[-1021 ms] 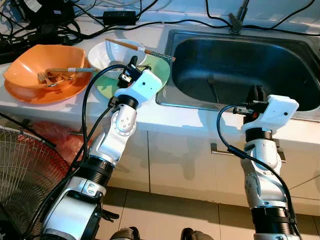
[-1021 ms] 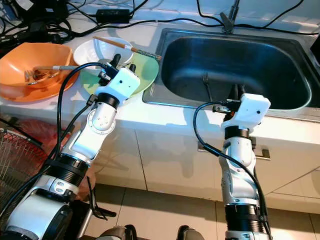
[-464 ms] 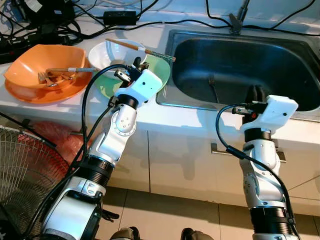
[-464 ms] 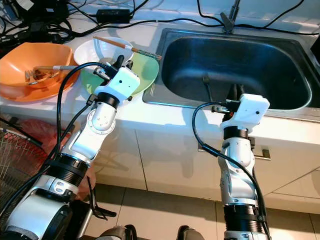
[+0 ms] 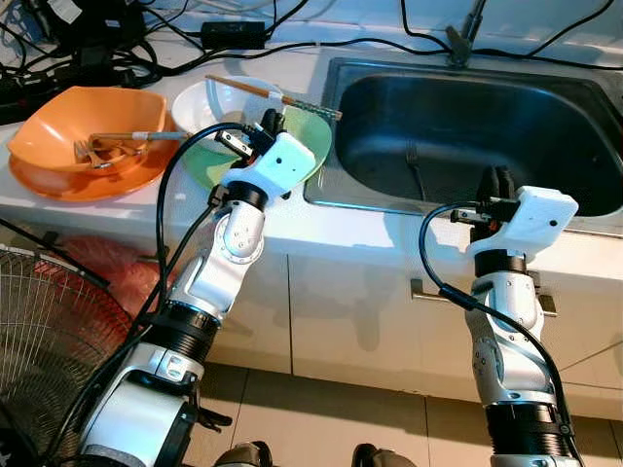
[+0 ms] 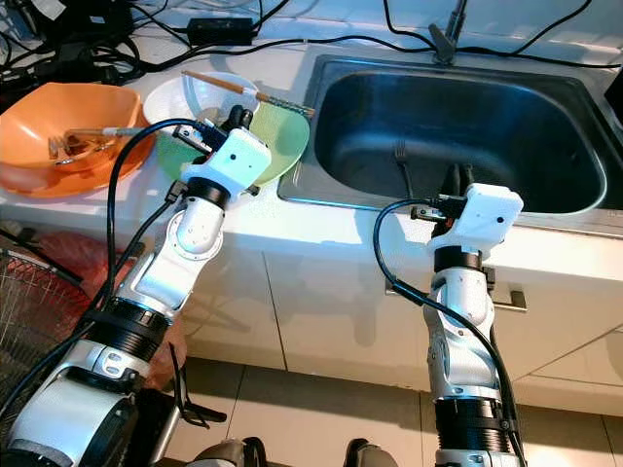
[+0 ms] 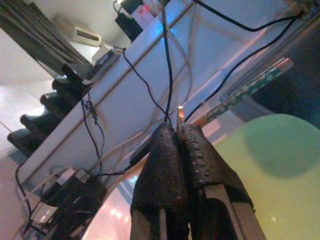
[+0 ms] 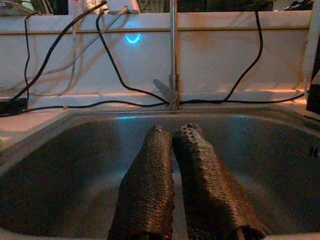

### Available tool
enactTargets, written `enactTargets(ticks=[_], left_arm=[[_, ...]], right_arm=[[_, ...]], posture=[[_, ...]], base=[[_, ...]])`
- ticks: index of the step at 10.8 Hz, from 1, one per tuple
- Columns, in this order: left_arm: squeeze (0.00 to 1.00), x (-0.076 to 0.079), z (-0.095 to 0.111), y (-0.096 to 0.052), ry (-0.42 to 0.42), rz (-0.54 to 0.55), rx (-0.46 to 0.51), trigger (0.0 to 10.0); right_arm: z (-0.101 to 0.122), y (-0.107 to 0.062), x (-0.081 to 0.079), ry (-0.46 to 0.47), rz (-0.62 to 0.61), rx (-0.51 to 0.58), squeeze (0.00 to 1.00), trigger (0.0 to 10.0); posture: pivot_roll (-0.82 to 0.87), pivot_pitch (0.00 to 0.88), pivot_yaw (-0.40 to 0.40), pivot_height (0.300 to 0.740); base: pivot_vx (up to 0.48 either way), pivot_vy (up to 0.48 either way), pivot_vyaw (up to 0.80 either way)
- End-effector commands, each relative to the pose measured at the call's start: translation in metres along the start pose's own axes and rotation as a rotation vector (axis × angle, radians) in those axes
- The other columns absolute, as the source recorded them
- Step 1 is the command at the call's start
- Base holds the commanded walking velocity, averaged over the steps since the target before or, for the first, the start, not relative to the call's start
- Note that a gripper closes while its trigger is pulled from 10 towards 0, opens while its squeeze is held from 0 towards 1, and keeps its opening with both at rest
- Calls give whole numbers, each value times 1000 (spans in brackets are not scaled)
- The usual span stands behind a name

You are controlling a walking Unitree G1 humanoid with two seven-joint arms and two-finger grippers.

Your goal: Kitchen organization

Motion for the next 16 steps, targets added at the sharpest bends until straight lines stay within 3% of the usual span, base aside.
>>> enactTargets(ticks=[1,7,12,16], left_arm=[[0,-4,17,6,23,16,72,0],[0,-17,38,11,85,73,142,0],[0,-22,45,12,114,95,162,0],[0,-26,53,12,145,103,201,0]], right_arm=[[0,1,-1,12,-2,3,0,10000],[0,2,-1,14,15,2,0,10000],[9,4,-8,110,329,30,0,10000],[9,-2,-6,143,451,31,0,10000]], posture=[[56,116,0,740],[55,125,-4,740],[54,124,-5,740],[51,121,3,740]], base=[[0,0,0],[0,0,0],[0,0,0],[0,0,0]])
Point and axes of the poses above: a point about 5 cm out from each wrist's last joint towards the gripper, its own y axis pointing out of the wrist towards the gripper, its own z axis along the axis of the wrist's last joint, x = y × z, the point moved 1 cm from there along y, pointing out of the wrist towards the gripper, and after that the axes turned 10 degrees about -y, right-handed, at the moved point
